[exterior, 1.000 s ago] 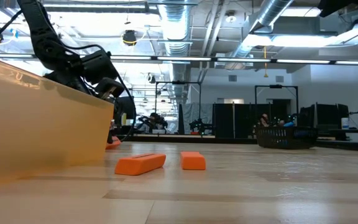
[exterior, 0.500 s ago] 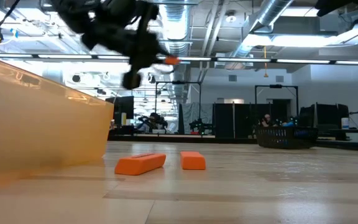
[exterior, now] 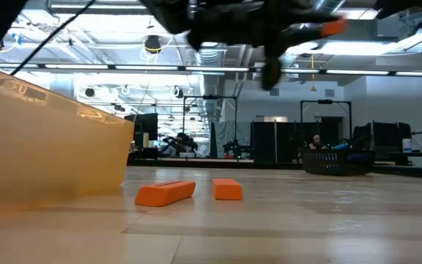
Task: Pick & Place School Supplies
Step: Put the orange eraser into the bottom black bin
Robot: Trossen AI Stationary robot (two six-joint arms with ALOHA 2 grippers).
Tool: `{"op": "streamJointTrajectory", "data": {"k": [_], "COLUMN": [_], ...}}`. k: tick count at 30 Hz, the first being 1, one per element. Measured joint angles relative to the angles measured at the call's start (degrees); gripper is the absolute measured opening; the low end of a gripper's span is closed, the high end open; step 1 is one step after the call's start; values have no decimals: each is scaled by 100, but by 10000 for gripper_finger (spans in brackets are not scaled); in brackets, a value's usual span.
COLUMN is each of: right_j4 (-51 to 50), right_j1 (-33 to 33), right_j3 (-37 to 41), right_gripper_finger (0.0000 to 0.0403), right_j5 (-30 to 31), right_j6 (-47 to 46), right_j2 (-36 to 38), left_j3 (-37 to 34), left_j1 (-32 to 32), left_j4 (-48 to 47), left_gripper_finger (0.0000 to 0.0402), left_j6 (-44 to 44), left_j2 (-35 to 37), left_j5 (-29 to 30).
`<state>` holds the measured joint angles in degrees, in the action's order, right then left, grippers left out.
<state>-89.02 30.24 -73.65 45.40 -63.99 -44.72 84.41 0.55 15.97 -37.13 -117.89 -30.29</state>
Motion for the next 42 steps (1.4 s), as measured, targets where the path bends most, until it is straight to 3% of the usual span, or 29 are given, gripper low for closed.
{"op": "streamJointTrajectory", "data": {"k": [6, 10, 18, 24, 30, 36, 42], "right_j4": [267, 469, 813, 1906, 2289, 2600, 3302], "right_j1": [115, 364, 538, 522, 388, -76, -555], "right_j3": [0, -1, 0, 0, 0, 0, 1], "right_gripper_finger": [123, 123, 124, 126, 161, 201, 207], "right_j5": [-861, -926, -692, -329, -168, -377, -827], "right_j6": [-333, -243, -131, 799, 1359, 1600, 2355], "right_j2": [20, -41, -97, -93, -128, -141, -314], "left_j3": [1169, 1598, 1655, 1651, 1651, 1704, 1876], "left_j1": [-48, -199, -653, -854, -827, -849, -885], "left_j4": [28, 8, 16, 16, 102, 288, 329], "left_gripper_finger": [21, 21, 21, 21, 21, 21, 21], "left_j6": [221, 267, 240, 198, 105, 90, 90], "left_j2": [-626, -736, -315, -205, -207, -133, -127], "left_j5": [-26, -29, -66, -179, -262, -214, -209]}}
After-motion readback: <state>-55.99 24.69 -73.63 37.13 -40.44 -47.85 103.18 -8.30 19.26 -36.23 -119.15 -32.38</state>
